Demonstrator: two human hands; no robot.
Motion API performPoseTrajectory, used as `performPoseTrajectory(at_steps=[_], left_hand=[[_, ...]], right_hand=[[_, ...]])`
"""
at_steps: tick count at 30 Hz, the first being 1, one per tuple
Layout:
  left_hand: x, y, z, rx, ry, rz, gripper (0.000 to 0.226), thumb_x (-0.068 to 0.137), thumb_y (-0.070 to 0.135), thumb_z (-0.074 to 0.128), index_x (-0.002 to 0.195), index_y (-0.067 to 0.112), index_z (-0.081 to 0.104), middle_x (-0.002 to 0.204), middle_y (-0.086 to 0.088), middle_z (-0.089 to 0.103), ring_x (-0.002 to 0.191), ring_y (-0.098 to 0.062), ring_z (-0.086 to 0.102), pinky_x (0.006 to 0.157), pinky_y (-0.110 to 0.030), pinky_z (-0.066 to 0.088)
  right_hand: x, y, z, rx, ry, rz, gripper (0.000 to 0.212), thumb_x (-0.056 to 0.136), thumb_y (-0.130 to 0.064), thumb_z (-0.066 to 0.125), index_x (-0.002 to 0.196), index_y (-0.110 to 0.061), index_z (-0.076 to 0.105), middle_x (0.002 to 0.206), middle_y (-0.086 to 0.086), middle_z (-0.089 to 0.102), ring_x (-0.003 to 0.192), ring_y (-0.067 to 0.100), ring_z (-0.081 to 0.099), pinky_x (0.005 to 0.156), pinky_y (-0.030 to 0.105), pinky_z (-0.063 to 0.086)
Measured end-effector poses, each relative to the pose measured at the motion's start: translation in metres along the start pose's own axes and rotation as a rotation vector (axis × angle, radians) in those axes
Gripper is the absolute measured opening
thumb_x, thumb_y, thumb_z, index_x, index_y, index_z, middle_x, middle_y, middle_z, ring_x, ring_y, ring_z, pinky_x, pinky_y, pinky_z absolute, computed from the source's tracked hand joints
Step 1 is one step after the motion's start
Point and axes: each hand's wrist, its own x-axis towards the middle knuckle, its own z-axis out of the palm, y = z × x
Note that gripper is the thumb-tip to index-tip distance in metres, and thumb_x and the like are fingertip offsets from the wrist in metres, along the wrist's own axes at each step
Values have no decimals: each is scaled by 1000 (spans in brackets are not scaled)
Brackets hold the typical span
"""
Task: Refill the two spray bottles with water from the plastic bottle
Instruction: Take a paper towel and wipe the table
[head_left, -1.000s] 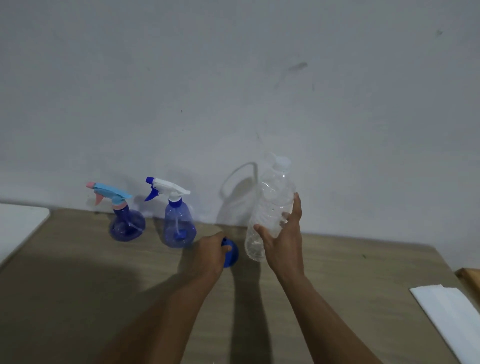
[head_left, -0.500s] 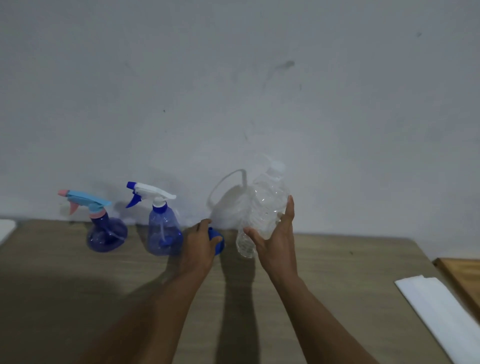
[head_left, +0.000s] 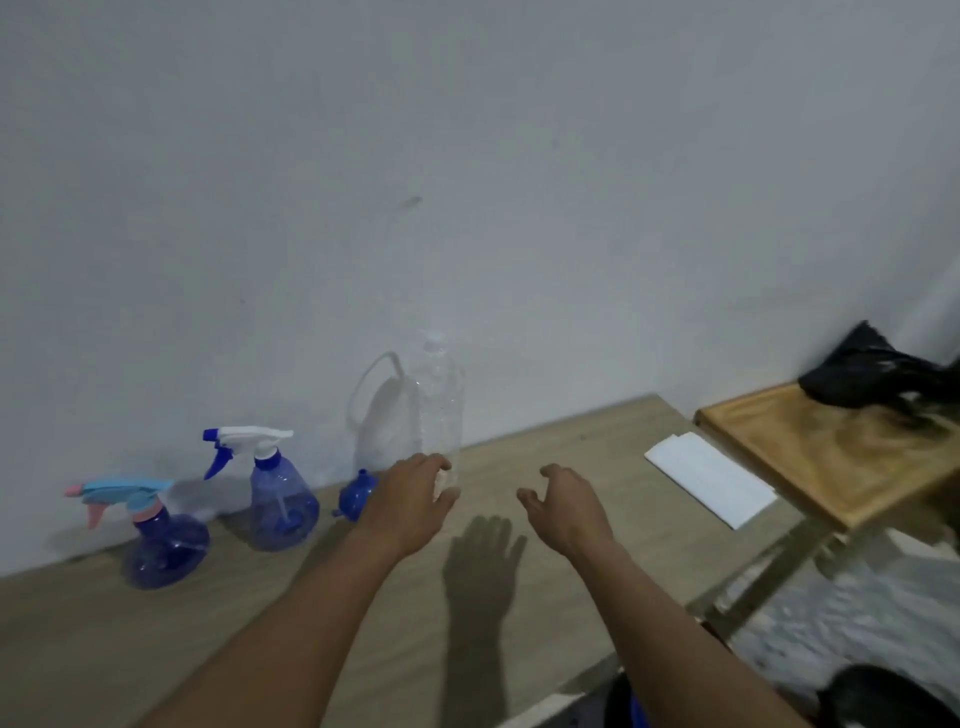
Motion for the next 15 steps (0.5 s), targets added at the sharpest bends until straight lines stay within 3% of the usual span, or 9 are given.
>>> performPoseTrajectory(at_steps=[9, 15], left_hand=[[42, 110, 36, 116, -191, 338, 46, 93, 47, 56, 133, 25, 52, 131, 1, 58, 124, -20, 52, 102, -36, 43], [87, 170, 96, 139, -277, 423, 48, 91, 51, 54, 132, 28, 51, 133, 4, 56, 124, -18, 51, 102, -37, 44]], right_hand=[[-46, 86, -75, -134, 93, 181, 52, 99, -48, 50, 134, -9, 50, 133, 11, 56, 122, 31, 55, 97, 40, 48], [-35, 158, -111, -201, 150, 281, 49, 100, -52, 47, 126, -11, 53, 126, 10, 59, 114, 31, 58, 92, 40, 46]])
